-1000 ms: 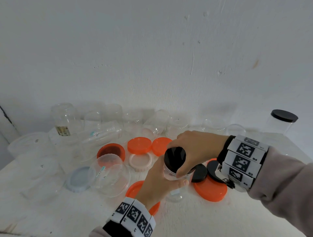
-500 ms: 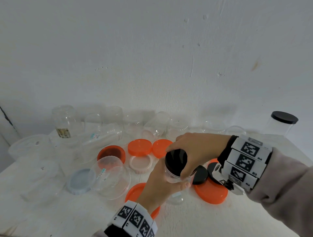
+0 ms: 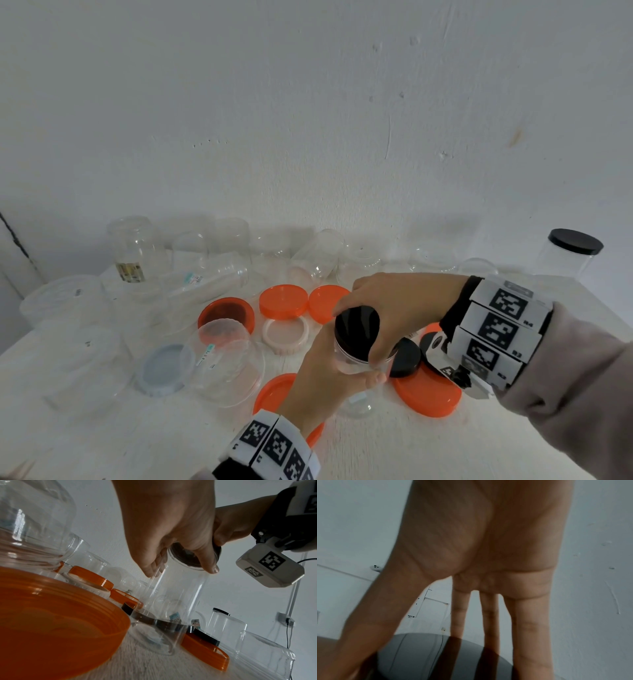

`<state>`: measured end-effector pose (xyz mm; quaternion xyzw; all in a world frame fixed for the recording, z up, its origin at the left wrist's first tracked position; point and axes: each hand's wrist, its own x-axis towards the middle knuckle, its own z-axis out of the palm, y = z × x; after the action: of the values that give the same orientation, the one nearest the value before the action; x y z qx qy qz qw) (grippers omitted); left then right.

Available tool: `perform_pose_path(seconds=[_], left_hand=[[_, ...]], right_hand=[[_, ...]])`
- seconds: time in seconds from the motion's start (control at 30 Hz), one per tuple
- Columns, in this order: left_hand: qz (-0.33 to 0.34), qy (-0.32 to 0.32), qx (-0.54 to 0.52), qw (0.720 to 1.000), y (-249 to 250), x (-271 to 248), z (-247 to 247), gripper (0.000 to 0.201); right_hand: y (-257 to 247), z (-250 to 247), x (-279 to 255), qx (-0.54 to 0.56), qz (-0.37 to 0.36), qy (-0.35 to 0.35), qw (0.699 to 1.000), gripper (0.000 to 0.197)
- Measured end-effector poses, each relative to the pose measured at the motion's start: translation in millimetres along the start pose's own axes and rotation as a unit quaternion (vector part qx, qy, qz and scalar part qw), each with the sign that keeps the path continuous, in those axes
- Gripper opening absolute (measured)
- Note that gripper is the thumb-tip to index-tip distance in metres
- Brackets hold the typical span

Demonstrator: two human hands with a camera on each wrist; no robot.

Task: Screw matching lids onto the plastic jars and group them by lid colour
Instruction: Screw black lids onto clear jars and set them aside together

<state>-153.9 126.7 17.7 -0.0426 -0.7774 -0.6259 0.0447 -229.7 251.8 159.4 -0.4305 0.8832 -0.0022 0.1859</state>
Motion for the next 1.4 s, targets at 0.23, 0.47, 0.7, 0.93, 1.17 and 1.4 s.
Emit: perform_pose_path(seconds=[0.23,0.47,0.7,0.93,1.17,1.4], left_hand=[[0.014,-0.003,-0.006,1.000,-1,0,-1,0.068],[0.012,0.002,-0.006,1.000,-3,1,0,0.072],[0.009,0.001,-0.003,1.000,-5,1,0,0.073],[0.018,0.006,0.000,1.000,-5,2,2,0.073],[0.013,-0.005,-0.017,1.000,-3,-1,1,0.072],[0.025,0.007,-0.002,1.000,0,-1,2,0.071]], right_hand=[[-3,10,5,-0.002,0.092,0.010,0.996,0.066],[0,1,3,-0.005,0.021,-0.019,1.000,0.072],[0,14,3,0.003,0.092,0.030,0.995,0.066],[0,0,-1,0.020,-0.006,-0.015,1.000,0.076],[-6,16,5,-0.022,0.096,0.061,0.993,0.064],[-5,1,-4,0.024,0.021,-0.056,0.998,0.082]])
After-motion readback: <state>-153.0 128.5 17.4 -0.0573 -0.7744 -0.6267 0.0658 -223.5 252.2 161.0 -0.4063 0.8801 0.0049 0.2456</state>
